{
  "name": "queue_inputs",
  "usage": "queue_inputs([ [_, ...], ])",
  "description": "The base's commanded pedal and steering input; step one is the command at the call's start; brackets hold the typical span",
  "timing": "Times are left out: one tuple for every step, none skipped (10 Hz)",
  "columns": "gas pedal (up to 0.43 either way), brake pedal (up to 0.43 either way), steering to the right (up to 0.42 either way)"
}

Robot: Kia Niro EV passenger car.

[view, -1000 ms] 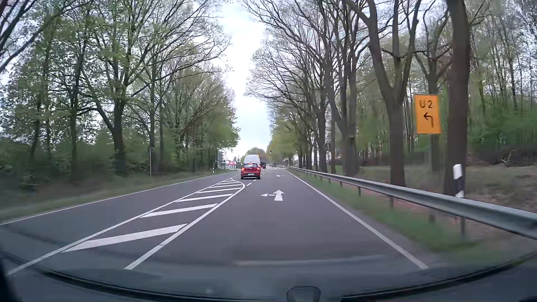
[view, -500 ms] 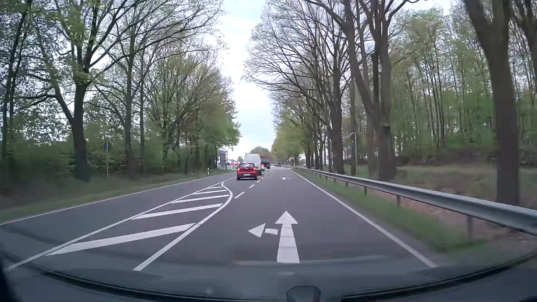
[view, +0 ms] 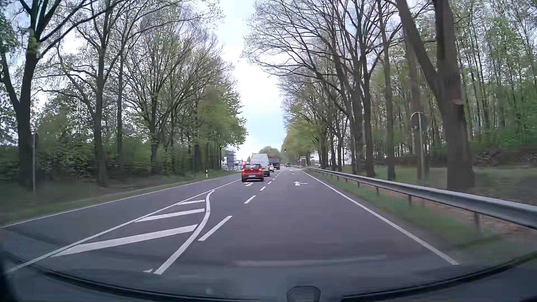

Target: Follow the waypoints while adhering to traffic rules and regulations

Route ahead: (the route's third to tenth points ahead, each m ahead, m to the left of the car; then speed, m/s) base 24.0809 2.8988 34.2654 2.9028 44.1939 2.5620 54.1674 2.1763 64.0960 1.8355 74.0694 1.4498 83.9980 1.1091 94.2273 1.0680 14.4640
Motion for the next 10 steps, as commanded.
queue_inputs([
  [0.0,0.244,-0.028],
  [0.0,0.244,-0.028],
  [0.0,0.244,-0.027],
  [0.0,0.25,-0.027],
  [0.0,0.256,-0.027],
  [0.0,0.262,-0.027],
  [0.0,0.274,-0.027],
  [0.0,0.28,-0.027],
  [0.0,0.28,-0.026],
  [0.0,0.28,-0.025],
])
